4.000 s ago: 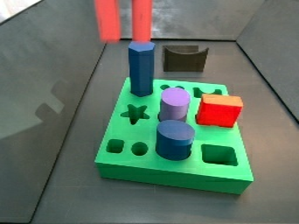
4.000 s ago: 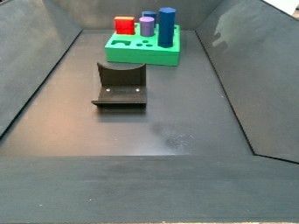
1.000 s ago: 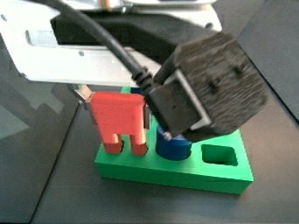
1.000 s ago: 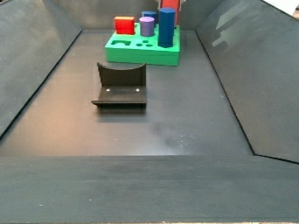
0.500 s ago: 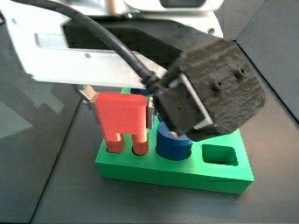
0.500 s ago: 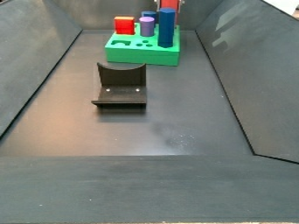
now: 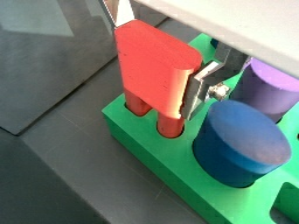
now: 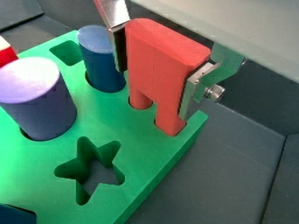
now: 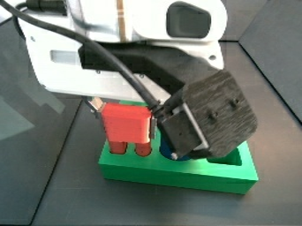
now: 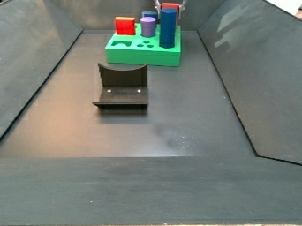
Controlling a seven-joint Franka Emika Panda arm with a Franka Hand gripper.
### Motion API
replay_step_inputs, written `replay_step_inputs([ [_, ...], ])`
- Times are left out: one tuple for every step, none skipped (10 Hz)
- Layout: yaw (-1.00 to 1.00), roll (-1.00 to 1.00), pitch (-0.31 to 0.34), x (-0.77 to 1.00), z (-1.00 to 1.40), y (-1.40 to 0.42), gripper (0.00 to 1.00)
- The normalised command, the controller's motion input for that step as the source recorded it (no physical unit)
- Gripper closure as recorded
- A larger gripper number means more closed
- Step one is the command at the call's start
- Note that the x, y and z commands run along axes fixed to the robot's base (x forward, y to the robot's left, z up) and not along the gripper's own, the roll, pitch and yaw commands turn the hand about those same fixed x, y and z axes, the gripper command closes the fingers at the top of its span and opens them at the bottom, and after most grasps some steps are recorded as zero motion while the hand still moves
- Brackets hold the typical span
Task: Pick up the square-circle object. Move up. Rotate the square-circle object. Move to above the board. Insert the square-circle object.
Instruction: Insert the square-circle object.
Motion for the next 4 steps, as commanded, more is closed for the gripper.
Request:
replay_step_inputs([
  [-0.09,0.00,-0.156,0.00,-0.82,-0.01,1.00],
  [-0.01,-0.21,-0.283,0.00,-0.47,0.10,1.00],
  [-0.01,-0.08,-0.100,0.00,-0.14,0.03,1.00],
  [0.00,0.00,0.000,0.00,0.00,0.00,1.00],
])
